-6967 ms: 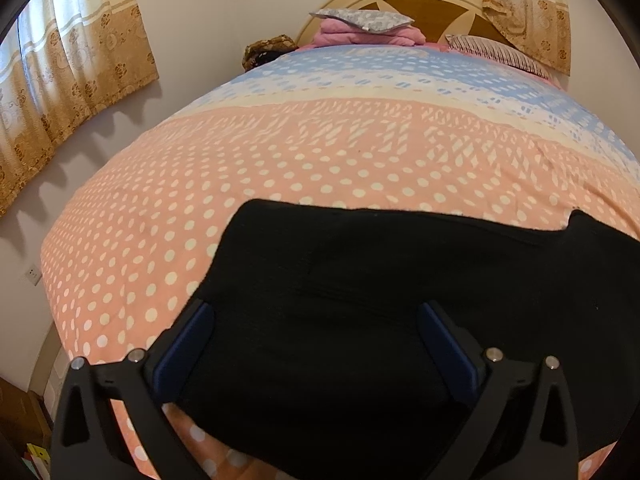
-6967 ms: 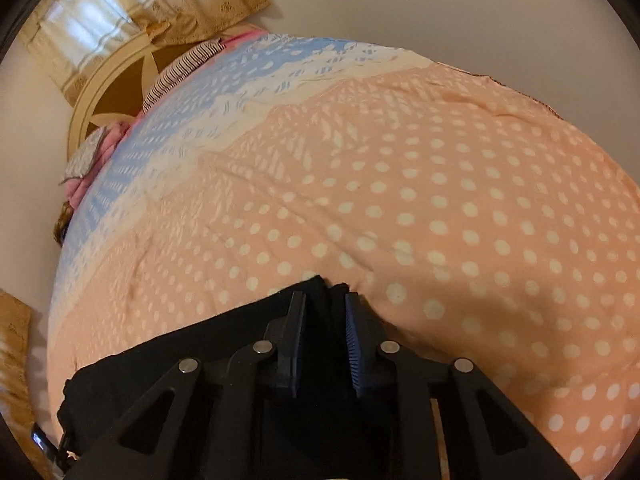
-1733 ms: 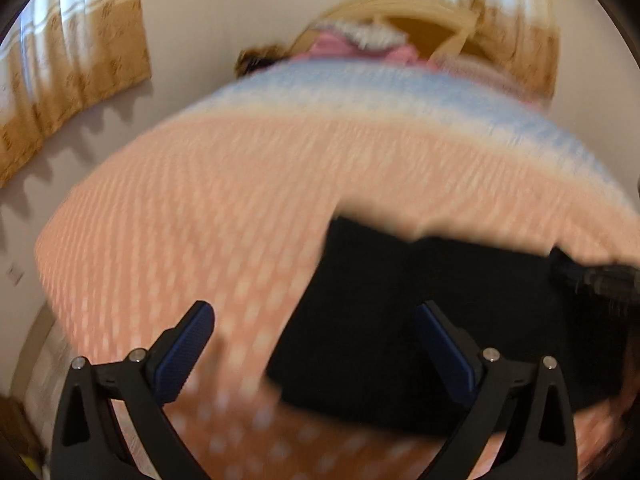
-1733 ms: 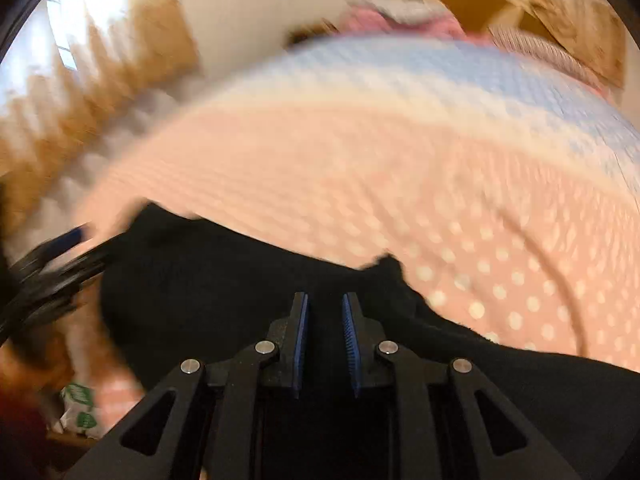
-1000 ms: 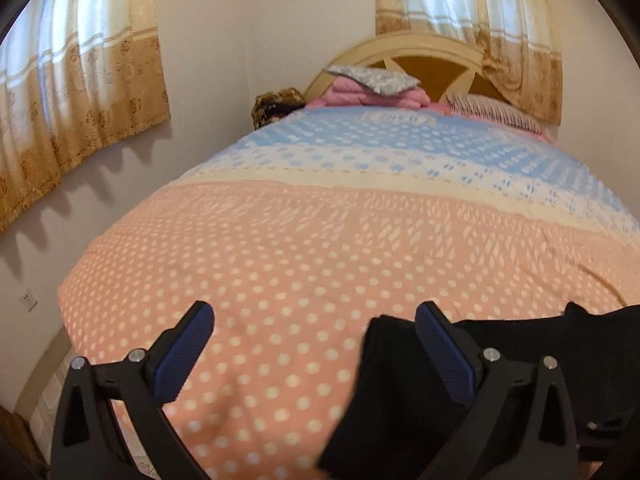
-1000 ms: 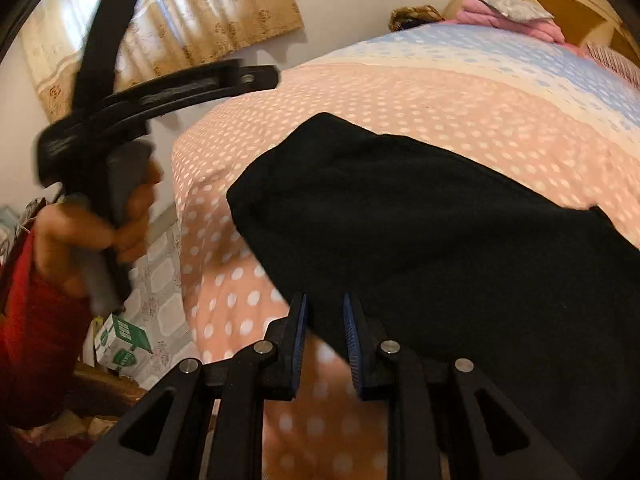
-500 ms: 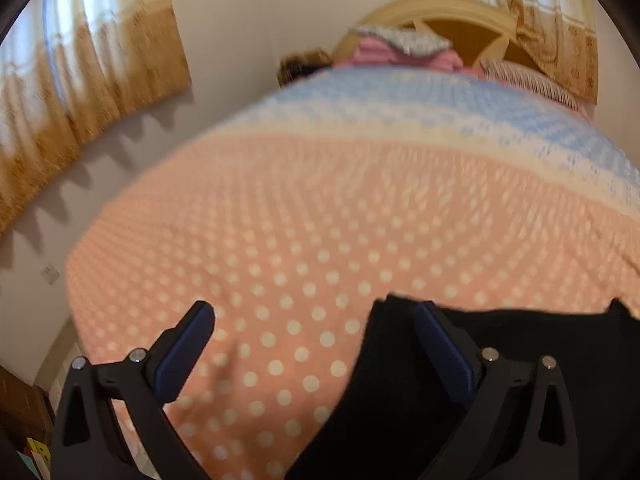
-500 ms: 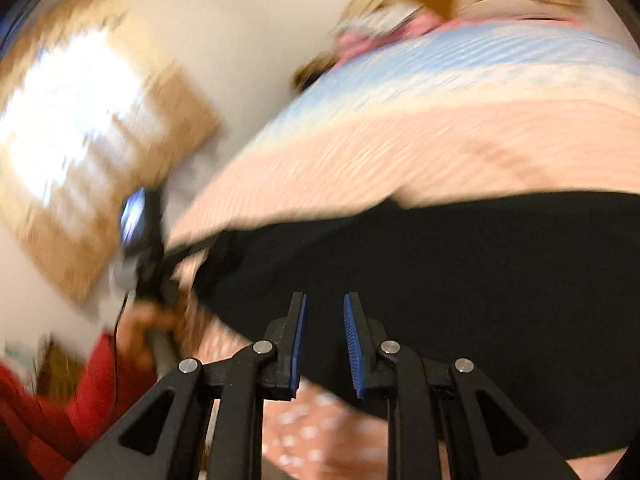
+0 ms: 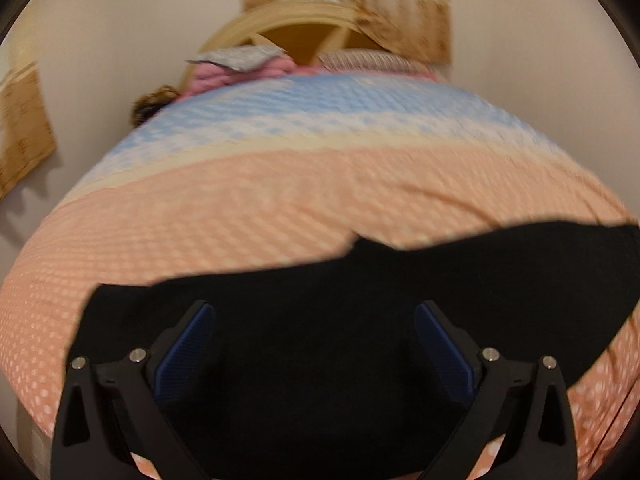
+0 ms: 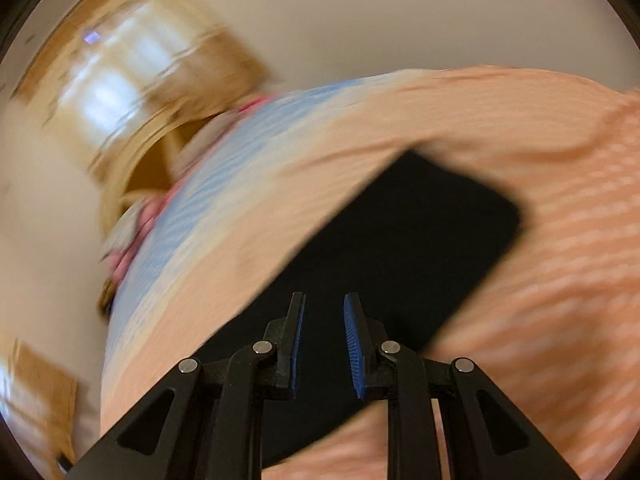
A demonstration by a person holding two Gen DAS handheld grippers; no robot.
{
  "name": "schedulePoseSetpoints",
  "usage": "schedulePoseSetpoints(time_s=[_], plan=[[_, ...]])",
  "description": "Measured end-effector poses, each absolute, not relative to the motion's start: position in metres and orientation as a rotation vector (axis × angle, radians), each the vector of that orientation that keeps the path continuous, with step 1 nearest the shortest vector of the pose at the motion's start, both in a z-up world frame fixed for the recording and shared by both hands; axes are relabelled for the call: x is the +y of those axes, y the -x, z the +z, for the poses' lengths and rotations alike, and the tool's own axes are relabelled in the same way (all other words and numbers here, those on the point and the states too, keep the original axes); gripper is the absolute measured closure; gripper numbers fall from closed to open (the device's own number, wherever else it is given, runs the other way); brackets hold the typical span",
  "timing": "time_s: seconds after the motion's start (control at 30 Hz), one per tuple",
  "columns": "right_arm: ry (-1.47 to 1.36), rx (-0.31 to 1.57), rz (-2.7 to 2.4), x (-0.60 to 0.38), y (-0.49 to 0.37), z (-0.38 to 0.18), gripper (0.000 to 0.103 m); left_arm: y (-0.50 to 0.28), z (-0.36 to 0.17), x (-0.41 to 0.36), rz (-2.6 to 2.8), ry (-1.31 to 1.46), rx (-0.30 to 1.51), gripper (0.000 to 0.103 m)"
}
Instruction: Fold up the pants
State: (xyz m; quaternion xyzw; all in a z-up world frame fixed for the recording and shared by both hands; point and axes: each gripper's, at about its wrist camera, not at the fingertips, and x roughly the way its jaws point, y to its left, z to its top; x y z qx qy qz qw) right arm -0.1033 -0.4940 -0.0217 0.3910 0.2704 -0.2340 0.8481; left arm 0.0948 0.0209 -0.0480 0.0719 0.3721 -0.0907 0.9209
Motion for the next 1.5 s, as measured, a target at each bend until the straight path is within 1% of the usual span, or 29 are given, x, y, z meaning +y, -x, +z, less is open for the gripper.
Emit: schedulePoseSetpoints(time_s=[0.1,0.17,0.2,0.23,0.33,0.47,0.53,0.67,0.7,0.77,0.83,0.87,0.9,1.07,1.13,1.23,1.33,1.4,1.5], plan=[[-0.76,0.581,-0.565,-0.537,0.12,-0.02,0.081,-0.101,-0.069,0.009,-0.166,-0.207,0.841,0.0],[-0.741,0.602,-0.616,-0.566,0.124,-0.022,0.067,-0.1,-0.07,0.018,-0.153,-0.128,0.843,0.0],[-0.746,0.609,-0.617,-0.579,0.13,-0.025,0.052,-0.099,-0.068,0.023,-0.153,-0.102,0.859,0.0],[-0.756,0.613,-0.612,-0.583,0.129,-0.027,0.044,-0.101,-0.066,0.025,-0.151,-0.079,0.883,0.0],[-0.78,0.64,-0.596,-0.603,0.128,-0.034,0.044,-0.098,-0.059,0.022,-0.126,-0.073,0.894,0.0],[-0.817,0.665,-0.512,-0.617,0.115,-0.061,0.044,-0.091,-0.056,0.008,-0.118,-0.121,0.886,0.0],[-0.762,0.656,-0.517,-0.614,0.11,-0.066,0.044,-0.088,-0.056,0.003,-0.123,-0.133,0.888,0.0],[-0.679,0.704,-0.522,-0.607,0.094,-0.068,0.044,-0.09,-0.061,0.002,-0.131,-0.13,0.896,0.0],[-0.657,0.719,-0.519,-0.605,0.09,-0.068,0.044,-0.09,-0.061,0.002,-0.132,-0.127,0.896,0.0],[-0.604,0.751,-0.518,-0.598,0.087,-0.065,0.058,-0.09,-0.061,0.004,-0.134,-0.121,0.899,0.0],[-0.577,0.771,-0.494,-0.593,0.086,-0.064,0.08,-0.093,-0.062,0.005,-0.135,-0.11,0.904,0.0],[-0.59,0.768,-0.475,-0.595,0.088,-0.065,0.085,-0.093,-0.062,0.006,-0.137,-0.102,0.907,0.0],[-0.613,0.766,-0.455,-0.595,0.088,-0.066,0.087,-0.093,-0.062,0.007,-0.139,-0.096,0.909,0.0],[-0.613,0.751,-0.5,-0.59,0.088,-0.059,0.089,-0.09,-0.06,0.014,-0.139,-0.082,0.903,0.0],[-0.532,0.705,-0.492,-0.573,0.082,-0.036,0.089,-0.09,-0.057,0.018,-0.134,-0.073,0.89,0.0],[-0.368,0.655,-0.388,-0.52,0.066,0.009,0.089,-0.092,-0.057,0.023,-0.135,-0.049,0.891,0.0],[-0.194,0.648,-0.244,-0.45,0.043,0.037,0.089,-0.092,-0.059,0.026,-0.145,-0.028,0.892,0.0],[-0.116,0.662,-0.155,-0.41,0.028,0.04,0.089,-0.092,-0.06,0.027,-0.152,-0.022,0.896,0.0],[-0.002,0.72,-0.026,-0.346,0.003,0.019,0.089,-0.091,-0.06,0.032,-0.158,-0.018,0.894,0.0]])
